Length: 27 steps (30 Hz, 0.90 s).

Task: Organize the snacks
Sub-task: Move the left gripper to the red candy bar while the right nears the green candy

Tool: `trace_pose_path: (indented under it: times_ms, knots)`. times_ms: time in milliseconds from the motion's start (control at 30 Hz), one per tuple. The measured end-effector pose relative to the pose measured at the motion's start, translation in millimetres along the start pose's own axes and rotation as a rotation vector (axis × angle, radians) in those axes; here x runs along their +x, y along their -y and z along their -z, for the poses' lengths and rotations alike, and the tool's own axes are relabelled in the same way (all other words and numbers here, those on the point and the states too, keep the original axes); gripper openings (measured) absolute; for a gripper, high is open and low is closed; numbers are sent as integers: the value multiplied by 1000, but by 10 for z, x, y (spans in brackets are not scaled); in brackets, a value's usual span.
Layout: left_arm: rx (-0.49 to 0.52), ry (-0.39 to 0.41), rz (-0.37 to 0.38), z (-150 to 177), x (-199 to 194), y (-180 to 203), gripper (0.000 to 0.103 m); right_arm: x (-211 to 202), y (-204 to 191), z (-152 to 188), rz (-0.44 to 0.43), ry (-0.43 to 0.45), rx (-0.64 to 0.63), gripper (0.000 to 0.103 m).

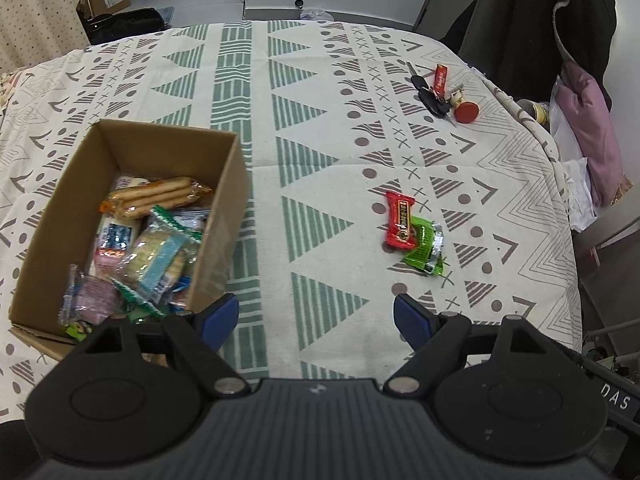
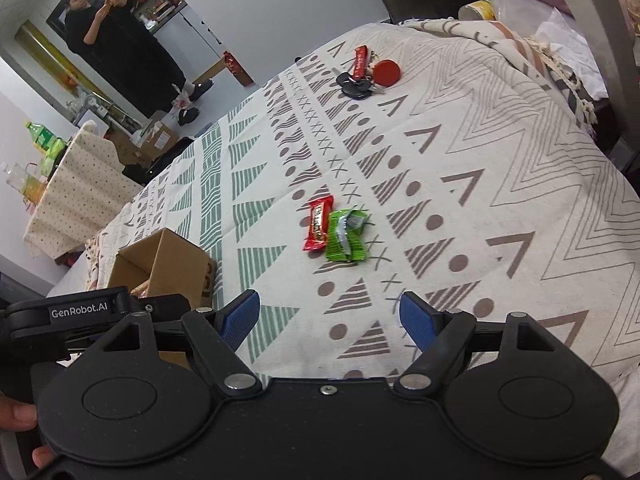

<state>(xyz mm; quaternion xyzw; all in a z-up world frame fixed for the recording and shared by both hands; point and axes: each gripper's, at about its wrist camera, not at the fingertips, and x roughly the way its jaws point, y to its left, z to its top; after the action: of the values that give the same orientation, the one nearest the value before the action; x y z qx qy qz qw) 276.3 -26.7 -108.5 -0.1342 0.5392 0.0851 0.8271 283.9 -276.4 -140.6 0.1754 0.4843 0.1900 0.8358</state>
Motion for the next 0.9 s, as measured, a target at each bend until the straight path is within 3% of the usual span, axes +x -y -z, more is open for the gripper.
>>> trace_pose_path:
  times_ms: [600, 900]
  knots:
    - [13, 7, 11, -67, 288, 404, 83, 126, 513, -19, -25, -13, 67, 76]
    - [3, 0, 40, -212, 567, 443, 75, 436, 502, -122, -71, -39, 62, 64]
